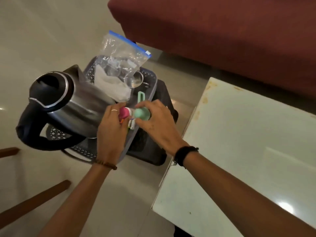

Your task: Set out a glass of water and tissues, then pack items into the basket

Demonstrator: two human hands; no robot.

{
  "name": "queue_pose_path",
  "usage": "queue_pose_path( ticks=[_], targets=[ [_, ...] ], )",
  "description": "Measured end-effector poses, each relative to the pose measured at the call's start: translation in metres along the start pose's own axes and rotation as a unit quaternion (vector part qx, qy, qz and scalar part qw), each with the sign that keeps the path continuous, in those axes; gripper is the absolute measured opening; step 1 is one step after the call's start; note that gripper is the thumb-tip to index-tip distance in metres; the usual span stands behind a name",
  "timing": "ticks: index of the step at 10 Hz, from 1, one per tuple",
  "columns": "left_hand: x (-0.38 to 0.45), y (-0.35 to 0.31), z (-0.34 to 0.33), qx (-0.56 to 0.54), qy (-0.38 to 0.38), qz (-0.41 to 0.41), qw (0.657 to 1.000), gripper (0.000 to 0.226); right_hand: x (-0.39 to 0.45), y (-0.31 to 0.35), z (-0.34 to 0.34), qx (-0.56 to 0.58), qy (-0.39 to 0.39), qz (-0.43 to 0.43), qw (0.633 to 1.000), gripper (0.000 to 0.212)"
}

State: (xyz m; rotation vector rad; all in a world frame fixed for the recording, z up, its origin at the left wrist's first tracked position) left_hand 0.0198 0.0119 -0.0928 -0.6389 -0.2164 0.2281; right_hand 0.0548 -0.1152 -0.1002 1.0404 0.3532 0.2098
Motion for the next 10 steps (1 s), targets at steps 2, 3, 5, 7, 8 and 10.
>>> queue_pose_path(
  ticks=[2,3,5,7,8,10],
  targets=[
    [0.030,0.036,-0.025,0.038,0.053,0.043,0.997,0.014,0.050,0.005,-0.025,-0.229,-0.022,-0.009,0.973,0.029],
    [0.045,0.026,-0.033,0.068,0.062,-0.002,0.996,0.014,0.064,0.001,-0.036,-0.291,-0.037,-0.016,0.956,0.039],
    [0.061,0.025,-0.046,0.085,0.074,-0.005,0.994,0.014,0.070,-0.013,-0.040,-0.375,-0.092,-0.013,0.922,0.008],
    [0.068,0.035,-0.059,0.107,0.089,0.007,0.990,0.022,0.072,-0.012,-0.043,-0.393,-0.099,0.003,0.914,0.017],
    [0.068,0.037,-0.063,0.119,0.106,0.014,0.987,0.024,0.068,-0.014,-0.041,-0.368,-0.085,0.032,0.925,0.018],
    [0.040,0.001,-0.036,0.142,0.009,-0.004,0.990,0.036,0.022,-0.019,-0.001,-0.238,-0.113,0.096,0.960,0.018]
  ],
)
Point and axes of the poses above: each hand's wrist, its own x-axis towards the middle knuckle, its own z-axis out of the back of the hand, y = z × x, the point moved 10 cm from there along x, towards the middle knuckle, and after that the axes turned 5 degrees about -z, right-handed, at the moved point
